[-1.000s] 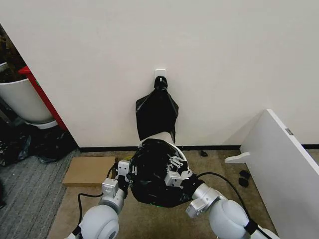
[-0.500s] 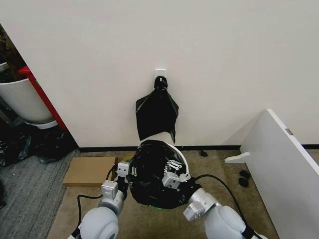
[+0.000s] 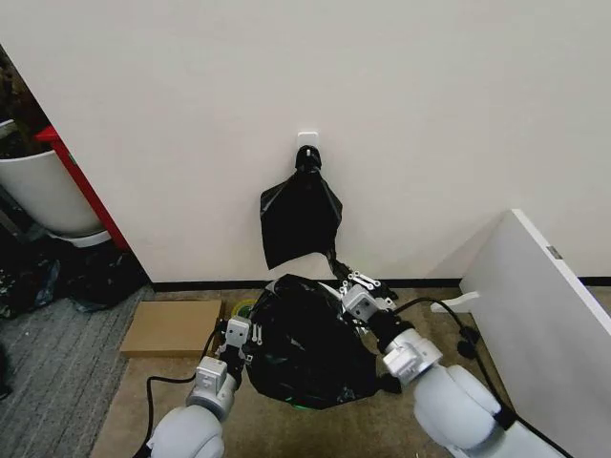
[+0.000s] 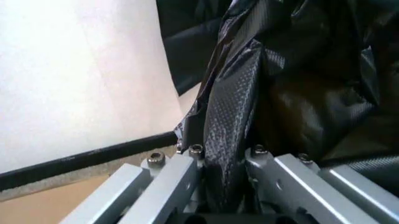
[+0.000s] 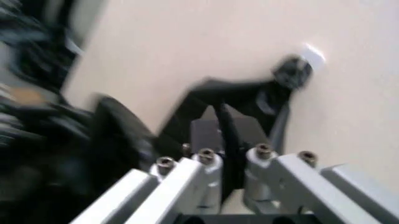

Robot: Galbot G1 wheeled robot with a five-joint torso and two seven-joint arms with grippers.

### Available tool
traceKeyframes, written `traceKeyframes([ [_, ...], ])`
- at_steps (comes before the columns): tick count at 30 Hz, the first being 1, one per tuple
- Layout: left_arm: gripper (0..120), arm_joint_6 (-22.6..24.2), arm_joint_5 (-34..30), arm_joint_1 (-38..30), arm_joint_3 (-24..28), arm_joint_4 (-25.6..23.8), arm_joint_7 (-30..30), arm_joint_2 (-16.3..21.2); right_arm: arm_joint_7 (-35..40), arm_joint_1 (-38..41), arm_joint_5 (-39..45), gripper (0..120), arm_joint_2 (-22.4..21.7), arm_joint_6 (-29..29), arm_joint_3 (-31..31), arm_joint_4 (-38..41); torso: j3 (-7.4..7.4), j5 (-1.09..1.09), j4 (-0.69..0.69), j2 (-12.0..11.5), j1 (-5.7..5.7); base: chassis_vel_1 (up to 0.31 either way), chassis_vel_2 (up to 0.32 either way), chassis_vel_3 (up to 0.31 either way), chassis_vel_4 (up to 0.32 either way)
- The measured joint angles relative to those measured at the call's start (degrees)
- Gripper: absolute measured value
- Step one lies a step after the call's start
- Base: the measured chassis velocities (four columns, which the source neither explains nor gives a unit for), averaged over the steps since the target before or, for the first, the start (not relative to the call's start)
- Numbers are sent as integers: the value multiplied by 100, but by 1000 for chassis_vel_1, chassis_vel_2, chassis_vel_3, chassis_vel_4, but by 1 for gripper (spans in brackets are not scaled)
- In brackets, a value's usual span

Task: Place the garbage bag over the trash bin.

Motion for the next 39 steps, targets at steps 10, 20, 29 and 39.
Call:
traceKeyframes([
  [10, 2, 1, 202, -39, 100, 22, 22, 5, -1397, -260, -70, 43, -318, 616, 199, 161, 0, -1, 1, 0, 0, 0, 0, 0, 0],
  [20, 2, -31, 326, 180, 35, -131, 57, -15, -1468, -75, -250, 47, -391, 423, -61, -228, 0, 0, 2, 0, 0, 0, 0, 0, 0],
  [29, 2, -58, 366, 266, 5, -196, 59, -34, -1287, -7, -488, 12, -456, 394, -54, -451, 0, -1, 2, 0, 0, 0, 0, 0, 0],
  [39, 2, -149, 388, 319, -5, -211, 66, -51, -1132, -8, -510, 0, -448, 332, -54, -526, 0, -1, 1, 0, 0, 0, 0, 0, 0],
])
